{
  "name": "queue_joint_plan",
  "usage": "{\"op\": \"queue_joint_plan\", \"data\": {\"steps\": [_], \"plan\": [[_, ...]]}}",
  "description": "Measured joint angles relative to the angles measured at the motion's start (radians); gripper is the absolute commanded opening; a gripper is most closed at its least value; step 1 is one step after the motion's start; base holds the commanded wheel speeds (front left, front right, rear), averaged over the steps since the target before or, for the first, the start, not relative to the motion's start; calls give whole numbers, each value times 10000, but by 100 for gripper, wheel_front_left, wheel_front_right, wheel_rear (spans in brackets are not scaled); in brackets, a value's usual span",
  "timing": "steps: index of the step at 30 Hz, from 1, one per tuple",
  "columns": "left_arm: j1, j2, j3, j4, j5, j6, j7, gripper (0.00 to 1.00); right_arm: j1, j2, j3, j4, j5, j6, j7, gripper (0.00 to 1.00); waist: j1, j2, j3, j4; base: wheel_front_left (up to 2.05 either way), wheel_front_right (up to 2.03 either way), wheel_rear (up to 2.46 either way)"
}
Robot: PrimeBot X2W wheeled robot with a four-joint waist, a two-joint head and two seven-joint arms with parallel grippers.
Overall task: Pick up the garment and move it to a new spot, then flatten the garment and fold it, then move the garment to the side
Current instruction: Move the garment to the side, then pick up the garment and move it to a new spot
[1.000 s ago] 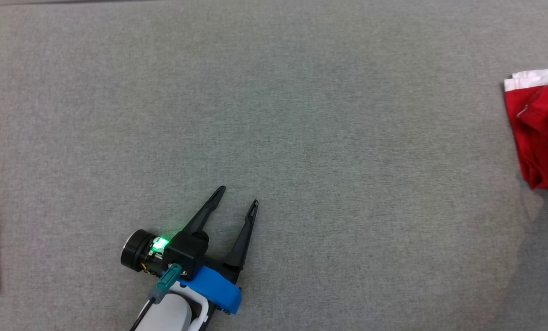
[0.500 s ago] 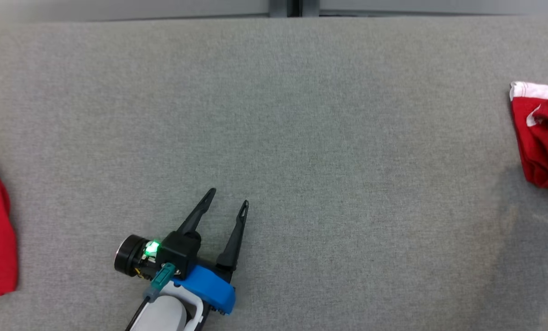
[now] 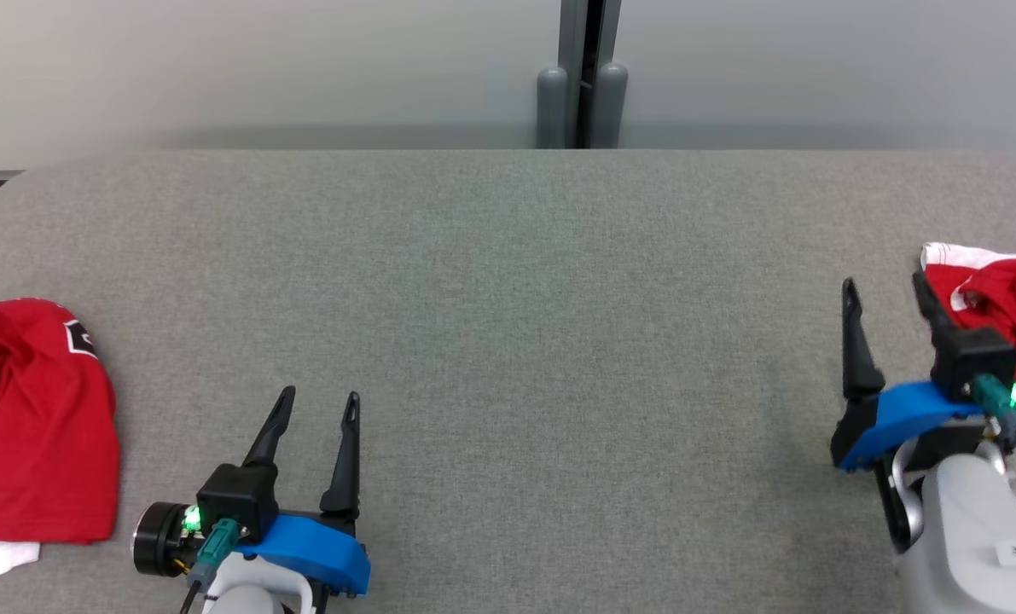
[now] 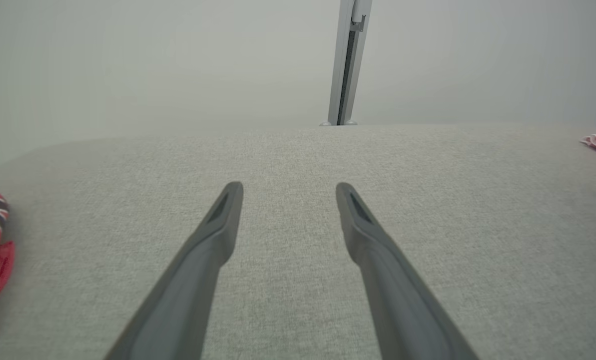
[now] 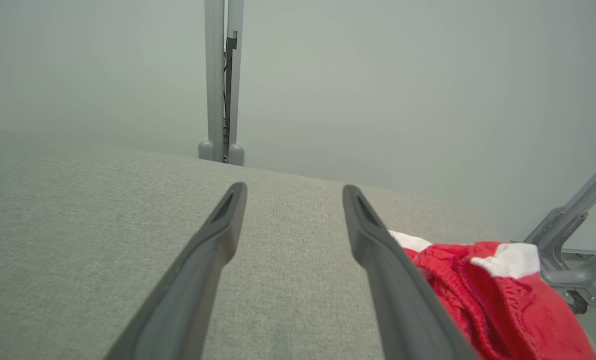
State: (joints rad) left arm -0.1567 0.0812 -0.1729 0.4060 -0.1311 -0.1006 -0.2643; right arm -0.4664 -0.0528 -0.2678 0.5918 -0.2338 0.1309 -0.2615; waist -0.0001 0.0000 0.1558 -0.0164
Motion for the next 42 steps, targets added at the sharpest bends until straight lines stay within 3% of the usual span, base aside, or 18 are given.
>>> {"op": "queue_joint_plan", "data": {"steps": [3, 6, 17, 28, 34, 42], "plan": [[248, -65, 307, -54, 23, 31, 0, 100, 954, 27, 803, -418, 1336, 0, 0, 100, 0, 0, -228, 96, 0, 0, 0], [501, -134, 487, -58, 180, 31, 0, 100, 1657, 33, 1294, -621, 1929, 0, 0, 100, 0, 0, -425, 93, 0, 0, 0], [1513, -270, 943, -79, 255, 111, 0, 100, 2958, 27, 2105, -746, 2706, 0, 0, 100, -2, 0, -1357, -74, 0, 0, 0], [1738, -295, 982, -228, 167, 113, 0, 100, 3408, 27, 2481, -951, 3147, 0, 0, 100, 0, 0, -1630, 128, 0, 0, 0], [1676, -309, 1035, -169, -184, 219, 0, 100, 3528, 17, 2752, -978, 3246, -2, -2, 100, 0, 0, -1605, 732, 0, 0, 0], [1360, -297, 1871, -17, -274, 336, 0, 100, 3495, 29, 3333, -1012, 3413, 0, -2, 100, 2, 0, -1399, 2266, 0, 0, 0]]}}
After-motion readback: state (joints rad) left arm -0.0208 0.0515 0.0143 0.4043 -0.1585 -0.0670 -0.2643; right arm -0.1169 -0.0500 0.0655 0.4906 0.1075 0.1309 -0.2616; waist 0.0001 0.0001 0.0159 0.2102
